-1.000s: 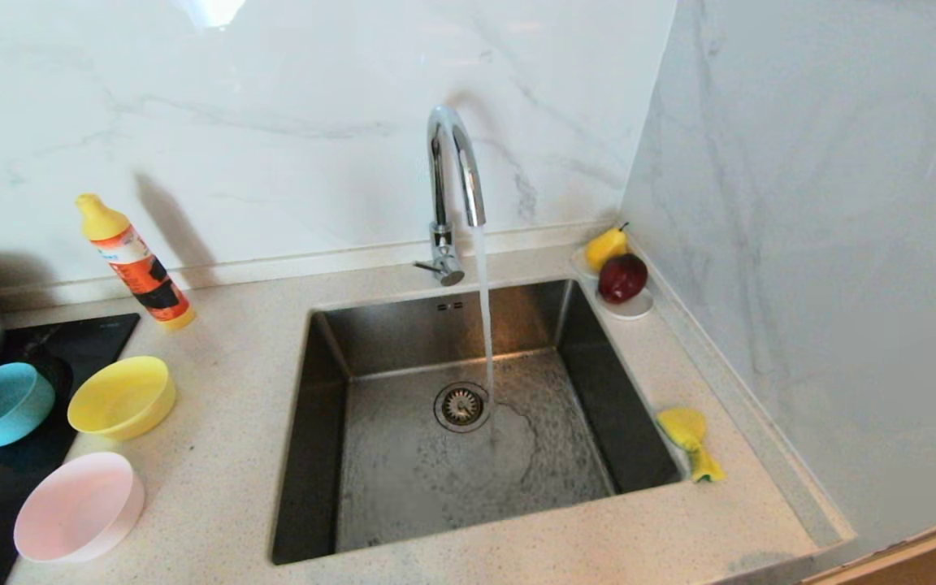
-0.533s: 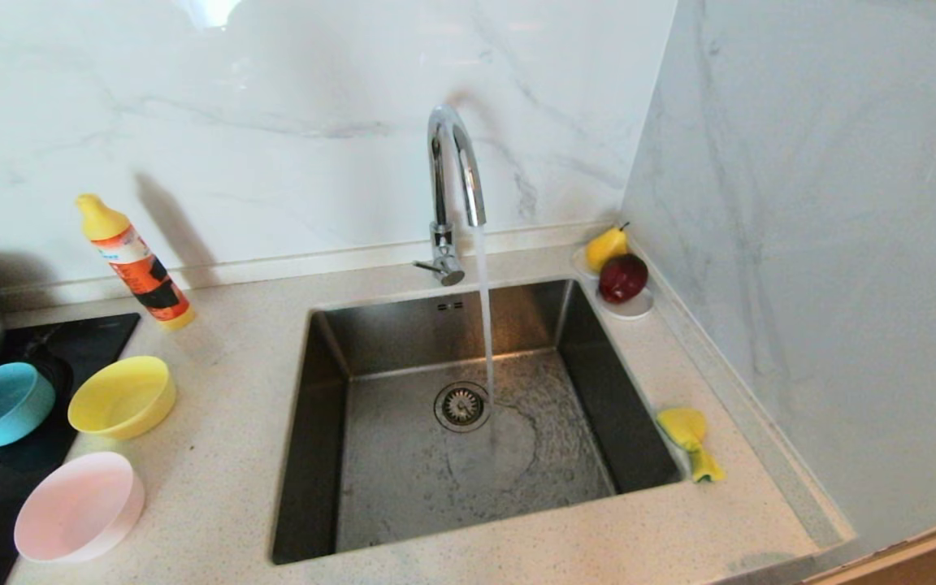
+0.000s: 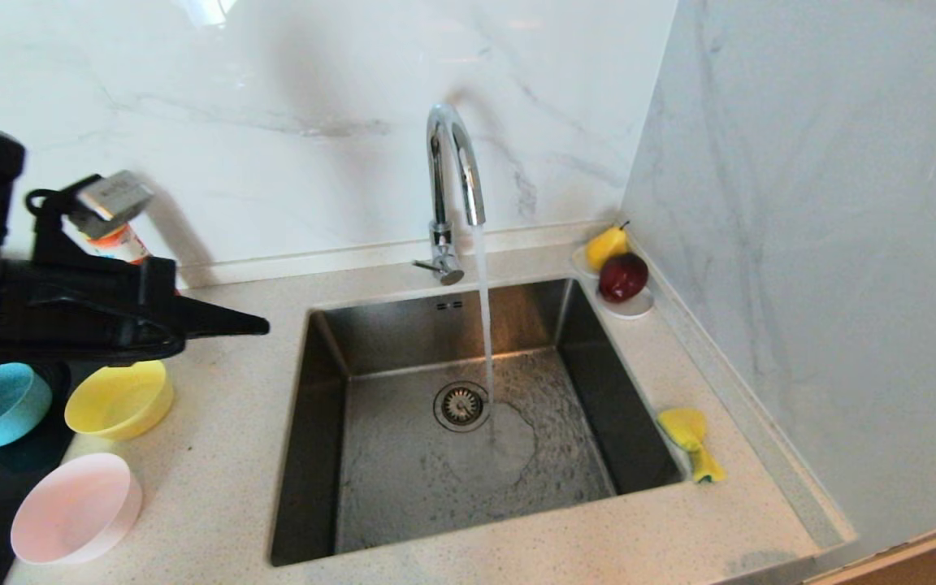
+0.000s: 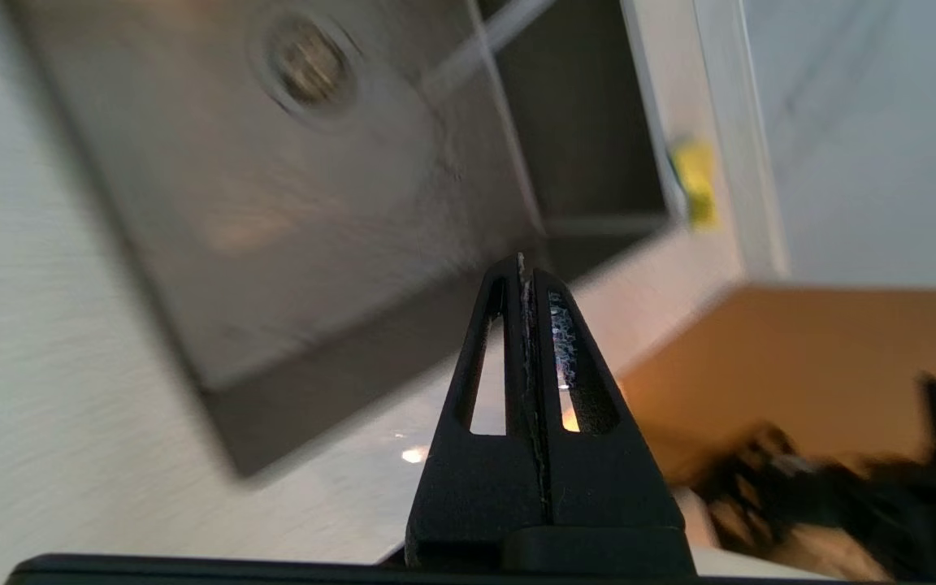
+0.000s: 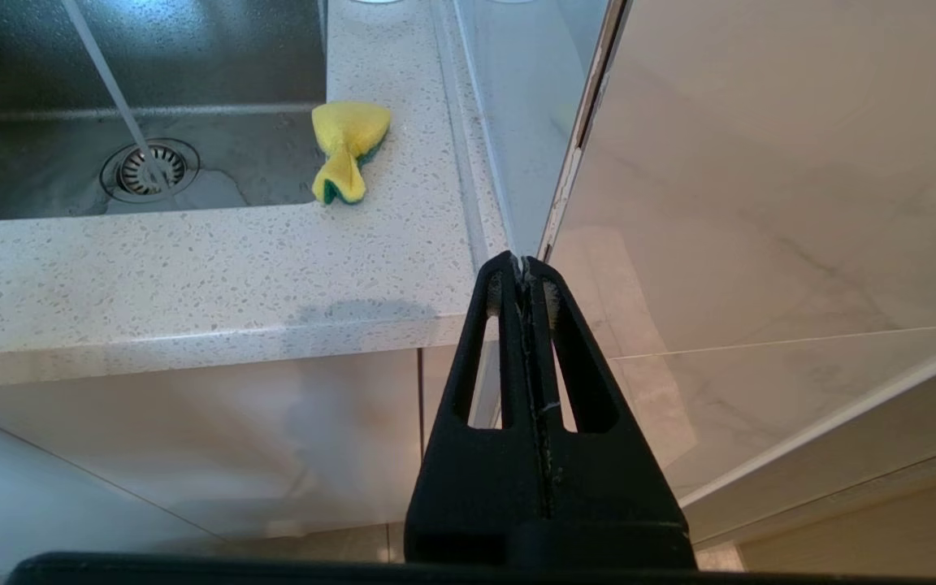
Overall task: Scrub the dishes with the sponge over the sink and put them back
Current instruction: Turn off the faucet
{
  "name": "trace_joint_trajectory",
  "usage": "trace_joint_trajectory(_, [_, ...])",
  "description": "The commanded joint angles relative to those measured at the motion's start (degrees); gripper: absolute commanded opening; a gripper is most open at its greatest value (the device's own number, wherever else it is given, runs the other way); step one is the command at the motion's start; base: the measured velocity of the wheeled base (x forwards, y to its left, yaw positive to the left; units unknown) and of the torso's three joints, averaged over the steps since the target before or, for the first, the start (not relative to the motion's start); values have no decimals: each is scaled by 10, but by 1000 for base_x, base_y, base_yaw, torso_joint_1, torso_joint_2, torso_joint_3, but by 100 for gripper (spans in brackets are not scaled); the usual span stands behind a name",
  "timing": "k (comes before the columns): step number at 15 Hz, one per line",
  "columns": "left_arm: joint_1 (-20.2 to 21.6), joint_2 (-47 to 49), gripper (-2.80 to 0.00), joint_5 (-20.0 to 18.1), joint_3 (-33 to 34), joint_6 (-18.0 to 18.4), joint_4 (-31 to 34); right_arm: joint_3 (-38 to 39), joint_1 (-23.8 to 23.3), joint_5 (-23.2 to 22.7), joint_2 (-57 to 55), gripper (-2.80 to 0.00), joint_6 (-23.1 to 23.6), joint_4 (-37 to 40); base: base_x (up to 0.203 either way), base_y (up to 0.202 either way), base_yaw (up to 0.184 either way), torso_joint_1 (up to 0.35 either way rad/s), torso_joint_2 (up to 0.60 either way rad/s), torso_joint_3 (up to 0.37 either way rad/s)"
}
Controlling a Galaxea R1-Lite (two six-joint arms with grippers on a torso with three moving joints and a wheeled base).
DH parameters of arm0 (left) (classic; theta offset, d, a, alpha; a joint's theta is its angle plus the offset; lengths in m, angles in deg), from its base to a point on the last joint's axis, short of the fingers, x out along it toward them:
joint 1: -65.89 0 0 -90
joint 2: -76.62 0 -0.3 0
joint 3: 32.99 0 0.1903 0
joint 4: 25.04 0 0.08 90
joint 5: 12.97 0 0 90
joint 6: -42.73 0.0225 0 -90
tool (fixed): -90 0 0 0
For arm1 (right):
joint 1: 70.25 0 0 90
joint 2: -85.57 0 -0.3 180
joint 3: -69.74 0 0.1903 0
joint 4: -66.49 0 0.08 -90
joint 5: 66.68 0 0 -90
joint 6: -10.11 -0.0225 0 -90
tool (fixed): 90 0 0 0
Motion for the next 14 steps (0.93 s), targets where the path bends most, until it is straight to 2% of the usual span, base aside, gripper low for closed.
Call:
trace_joint_trajectory(1, [-29, 111, -280, -14, -15, -12, -17, 0, 0, 0, -1, -280, 0, 0, 0, 0, 0, 0, 0, 0])
trace_joint_trajectory(7, [-69, 233, -280, -13, -45, -61, -104, 0, 0, 0, -1, -280, 0, 0, 0, 0, 0, 0, 0, 0])
trace_joint_trajectory(9, [-72, 270, -280, -12, -67, -66, -115, 0, 0, 0, -1, -280, 0, 0, 0, 0, 0, 0, 0, 0])
trace_joint_trajectory(14, [-76, 318, -280, -12, -109, -118, -184, 0, 0, 0, -1, -280, 0, 0, 0, 0, 0, 0, 0, 0])
